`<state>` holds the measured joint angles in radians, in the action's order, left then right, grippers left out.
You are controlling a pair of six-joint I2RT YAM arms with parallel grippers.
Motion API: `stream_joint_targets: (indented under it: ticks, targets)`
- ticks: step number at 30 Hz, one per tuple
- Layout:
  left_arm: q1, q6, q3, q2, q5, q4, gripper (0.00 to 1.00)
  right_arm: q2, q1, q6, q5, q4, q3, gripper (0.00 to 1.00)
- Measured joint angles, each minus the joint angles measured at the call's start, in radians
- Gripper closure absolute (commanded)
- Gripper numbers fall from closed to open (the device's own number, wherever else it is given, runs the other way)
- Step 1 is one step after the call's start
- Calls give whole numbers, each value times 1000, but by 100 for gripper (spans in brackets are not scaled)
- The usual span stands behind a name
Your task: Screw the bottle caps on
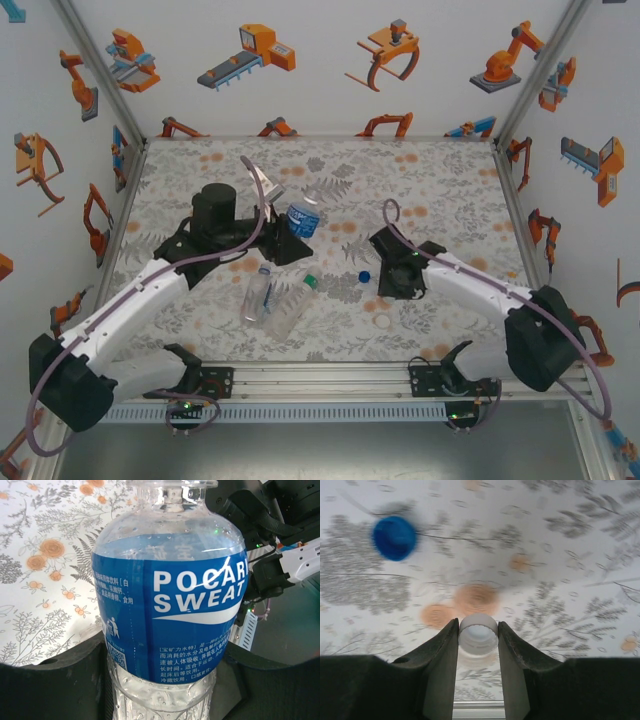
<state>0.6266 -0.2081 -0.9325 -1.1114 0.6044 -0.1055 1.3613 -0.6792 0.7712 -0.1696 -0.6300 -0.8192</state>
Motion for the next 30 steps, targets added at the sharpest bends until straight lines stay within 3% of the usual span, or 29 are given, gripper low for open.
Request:
stream_joint_targets:
  ticks: [11,18,30]
  targets:
    - [-2,6,59,114,-114,-31,100,293,-255,2,18,36,-234,66]
    - [-6,7,61,127,-134,-34,100,373,-271,2,40,55,-256,62]
    - [-6,7,71,117,-137,-29,100,347,-271,2,45,47,-260,59]
